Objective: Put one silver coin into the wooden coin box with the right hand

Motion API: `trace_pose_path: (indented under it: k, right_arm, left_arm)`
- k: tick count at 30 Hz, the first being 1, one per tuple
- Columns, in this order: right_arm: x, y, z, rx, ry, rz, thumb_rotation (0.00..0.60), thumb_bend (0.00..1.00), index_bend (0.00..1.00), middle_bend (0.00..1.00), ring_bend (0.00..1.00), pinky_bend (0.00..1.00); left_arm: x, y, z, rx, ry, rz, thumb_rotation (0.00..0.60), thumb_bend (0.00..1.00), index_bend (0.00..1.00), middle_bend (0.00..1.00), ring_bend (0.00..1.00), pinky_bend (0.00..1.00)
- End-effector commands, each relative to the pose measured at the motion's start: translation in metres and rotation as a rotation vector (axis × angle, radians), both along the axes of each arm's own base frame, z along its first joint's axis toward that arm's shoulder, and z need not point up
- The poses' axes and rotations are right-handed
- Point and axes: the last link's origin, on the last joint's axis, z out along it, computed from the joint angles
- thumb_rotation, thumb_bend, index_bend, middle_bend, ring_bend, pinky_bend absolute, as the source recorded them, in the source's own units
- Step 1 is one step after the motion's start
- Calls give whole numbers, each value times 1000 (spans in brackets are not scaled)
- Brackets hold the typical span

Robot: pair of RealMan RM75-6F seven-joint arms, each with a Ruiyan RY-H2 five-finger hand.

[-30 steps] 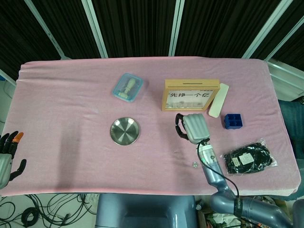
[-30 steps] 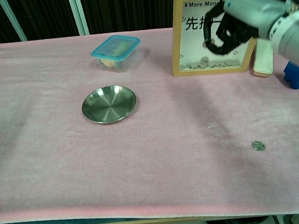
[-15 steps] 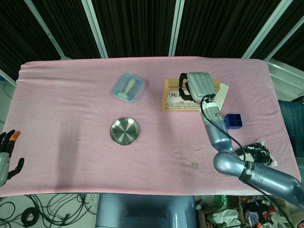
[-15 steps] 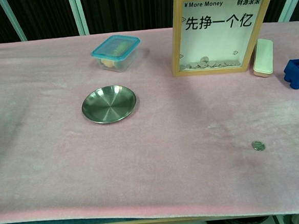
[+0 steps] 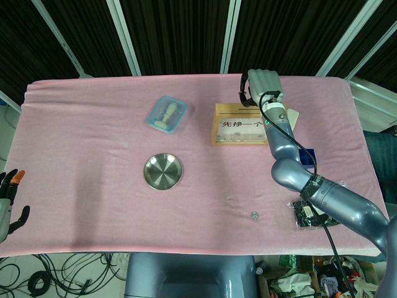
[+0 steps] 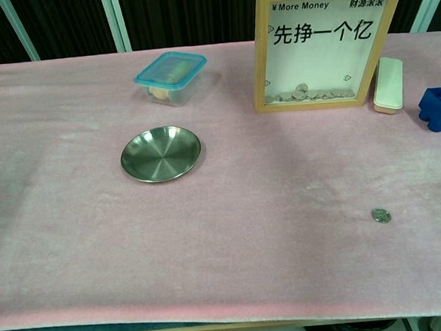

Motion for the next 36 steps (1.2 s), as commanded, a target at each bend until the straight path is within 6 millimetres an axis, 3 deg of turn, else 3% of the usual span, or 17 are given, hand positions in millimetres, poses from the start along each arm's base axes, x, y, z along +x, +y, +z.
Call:
trace_pose_path:
  k: [1, 13, 36]
  right_arm:
    - [-2, 0, 0, 9, 4, -11, 600, 376, 705, 906, 977, 1000]
    - [-8, 6, 4, 47, -10, -56, 600, 381, 709, 906, 977, 1000]
    - [-23, 11, -8, 98, -9, -57, 600, 396, 709, 906, 977, 1000]
  left_arm:
    - [0, 0, 0, -2, 1, 0, 600, 403, 55, 40, 29, 0]
    - [-1, 0, 0, 0, 0, 4, 600, 403, 56, 40, 29, 0]
    - [-1, 1, 1, 10, -1, 3, 600, 403, 56, 40, 29, 0]
